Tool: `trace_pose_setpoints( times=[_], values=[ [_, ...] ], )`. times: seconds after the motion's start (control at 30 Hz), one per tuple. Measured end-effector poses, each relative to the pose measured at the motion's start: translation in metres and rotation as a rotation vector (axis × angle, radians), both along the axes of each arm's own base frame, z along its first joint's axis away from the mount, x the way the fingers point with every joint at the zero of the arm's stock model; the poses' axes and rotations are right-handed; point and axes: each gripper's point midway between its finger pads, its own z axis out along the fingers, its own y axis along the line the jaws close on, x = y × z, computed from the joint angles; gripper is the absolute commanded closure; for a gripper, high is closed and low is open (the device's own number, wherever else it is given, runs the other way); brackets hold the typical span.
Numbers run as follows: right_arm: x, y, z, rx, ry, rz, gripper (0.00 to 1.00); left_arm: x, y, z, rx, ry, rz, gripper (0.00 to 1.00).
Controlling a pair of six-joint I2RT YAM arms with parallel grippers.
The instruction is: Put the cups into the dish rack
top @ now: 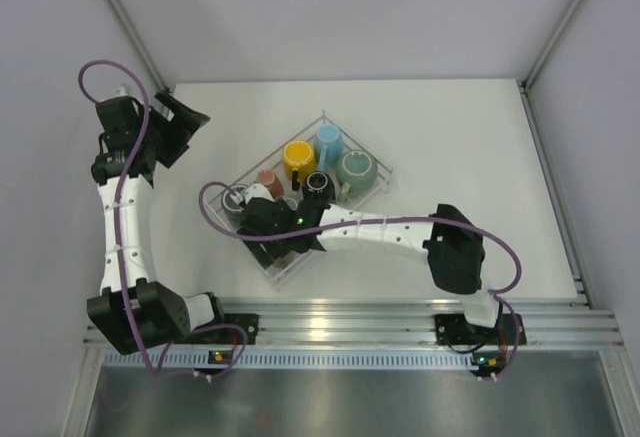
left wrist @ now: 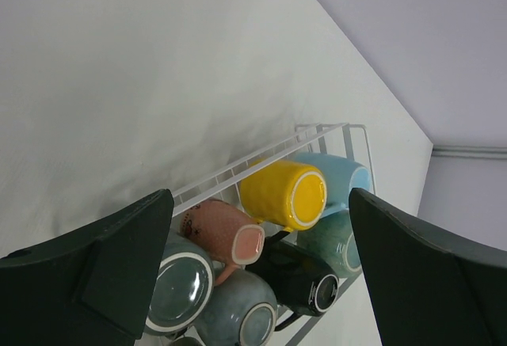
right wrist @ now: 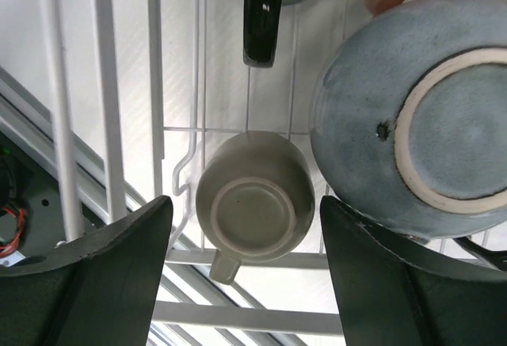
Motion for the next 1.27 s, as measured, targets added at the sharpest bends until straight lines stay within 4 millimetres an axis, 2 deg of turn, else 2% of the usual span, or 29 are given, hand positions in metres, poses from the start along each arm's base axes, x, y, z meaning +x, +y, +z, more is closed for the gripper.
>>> trace_pose_setpoints(
  times=[0.1,0.13,0.2,0.33,0.37,0.43,0.57,0.63,0.73,0.87,0.97,1.03,1.13,1.27],
  values=[
    [0.002,0.002,0.014,0.019,-0.013,0.004,0.19,-0.002,-0.008,0.006,0.000,-0.026,-0.058,0.02],
    [0.001,0.002,0.021,0.032,-0.017,0.006,0.09,-0.004,-0.012,0.009,0.001,-0.038,-0.080,0.02],
    [0.001,0.000,0.041,0.066,-0.029,0.009,0.02,-0.007,-0.017,0.016,0.005,-0.065,-0.114,0.02],
    [-0.003,-0.008,0.099,0.184,-0.056,0.020,0.01,-0.015,-0.028,0.032,0.022,-0.124,-0.170,0.02],
    [-0.004,-0.014,0.123,0.238,-0.069,0.020,0.01,-0.018,-0.033,0.037,0.028,-0.142,-0.188,0.02],
    [-0.004,-0.025,0.153,0.305,-0.095,0.009,0.01,-0.022,-0.046,0.046,0.045,-0.182,-0.231,0.02],
    [0.004,-0.078,0.216,0.440,-0.201,-0.090,0.01,-0.039,-0.097,0.066,0.083,-0.289,-0.386,0.02],
    [0.009,-0.113,0.243,0.506,-0.265,-0.174,0.01,-0.056,-0.129,0.073,0.085,-0.347,-0.492,0.02],
    [0.016,-0.173,0.276,0.601,-0.353,-0.323,0.01,-0.083,-0.165,0.082,0.076,-0.419,-0.628,0.02],
    [0.013,-0.243,0.303,0.749,-0.418,-0.457,0.01,-0.115,-0.183,0.096,0.089,-0.514,-0.739,0.02],
    [0.005,-0.285,0.315,0.869,-0.440,-0.512,0.01,-0.138,-0.192,0.109,0.104,-0.594,-0.819,0.02],
    [0.001,-0.305,0.326,0.940,-0.451,-0.537,0.01,-0.149,-0.196,0.114,0.109,-0.634,-0.852,0.02],
    [-0.001,-0.320,0.337,1.001,-0.459,-0.566,0.01,-0.160,-0.197,0.119,0.116,-0.667,-0.879,0.02],
    [0.001,-0.315,0.333,0.991,-0.450,-0.570,0.00,-0.167,-0.197,0.123,0.121,-0.692,-0.887,0.02]
  ],
)
